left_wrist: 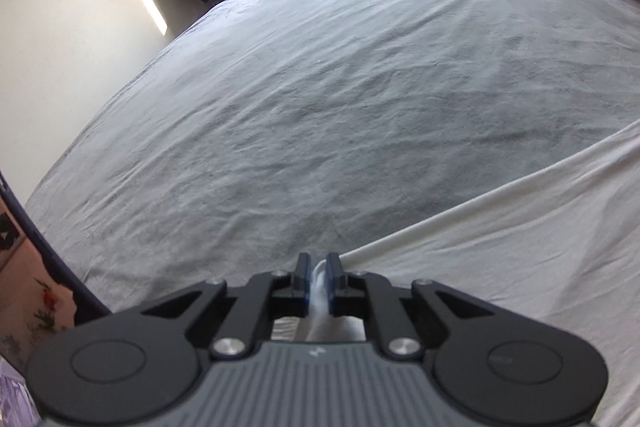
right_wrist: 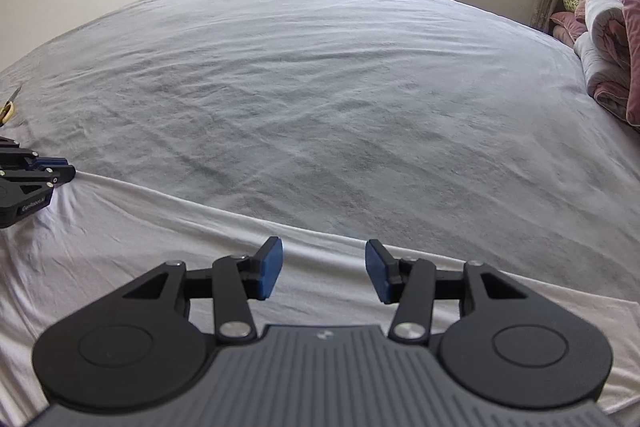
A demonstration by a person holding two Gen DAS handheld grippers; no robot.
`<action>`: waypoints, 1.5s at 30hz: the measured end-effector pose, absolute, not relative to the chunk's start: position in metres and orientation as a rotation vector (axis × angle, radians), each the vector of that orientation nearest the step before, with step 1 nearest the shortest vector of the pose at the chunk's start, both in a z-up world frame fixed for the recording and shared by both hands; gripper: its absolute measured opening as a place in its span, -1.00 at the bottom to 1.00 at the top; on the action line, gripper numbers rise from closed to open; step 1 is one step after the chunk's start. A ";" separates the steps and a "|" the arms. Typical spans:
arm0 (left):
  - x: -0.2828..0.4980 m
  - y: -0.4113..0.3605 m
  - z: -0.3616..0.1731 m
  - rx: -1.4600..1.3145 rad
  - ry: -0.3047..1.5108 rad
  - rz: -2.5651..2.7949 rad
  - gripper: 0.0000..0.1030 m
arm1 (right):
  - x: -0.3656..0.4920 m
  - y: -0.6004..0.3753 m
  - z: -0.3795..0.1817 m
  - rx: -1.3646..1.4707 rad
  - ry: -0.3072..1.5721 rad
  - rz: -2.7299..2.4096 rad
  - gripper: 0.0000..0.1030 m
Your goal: Fold clothes
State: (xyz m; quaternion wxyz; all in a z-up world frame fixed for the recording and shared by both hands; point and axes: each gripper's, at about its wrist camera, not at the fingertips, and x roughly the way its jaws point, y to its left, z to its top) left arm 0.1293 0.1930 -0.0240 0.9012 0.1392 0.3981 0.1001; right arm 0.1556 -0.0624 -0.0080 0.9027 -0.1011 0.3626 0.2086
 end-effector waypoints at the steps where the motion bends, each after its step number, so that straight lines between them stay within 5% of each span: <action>1: 0.126 0.191 -0.020 0.280 0.822 0.198 -0.81 | 0.152 -0.068 -0.006 -0.204 0.750 0.423 -0.02; 6: 0.107 0.168 0.003 0.260 0.821 0.113 -0.31 | 0.132 -0.105 0.002 -0.150 0.768 0.361 -0.02; 20: 0.044 0.087 0.014 0.174 0.882 -0.184 -0.26 | 0.045 -0.185 0.013 -0.018 0.783 0.263 -0.02; 45: -0.010 0.116 -0.014 -0.012 0.849 -0.360 -0.22 | -0.046 -0.261 -0.017 0.028 0.850 0.106 0.04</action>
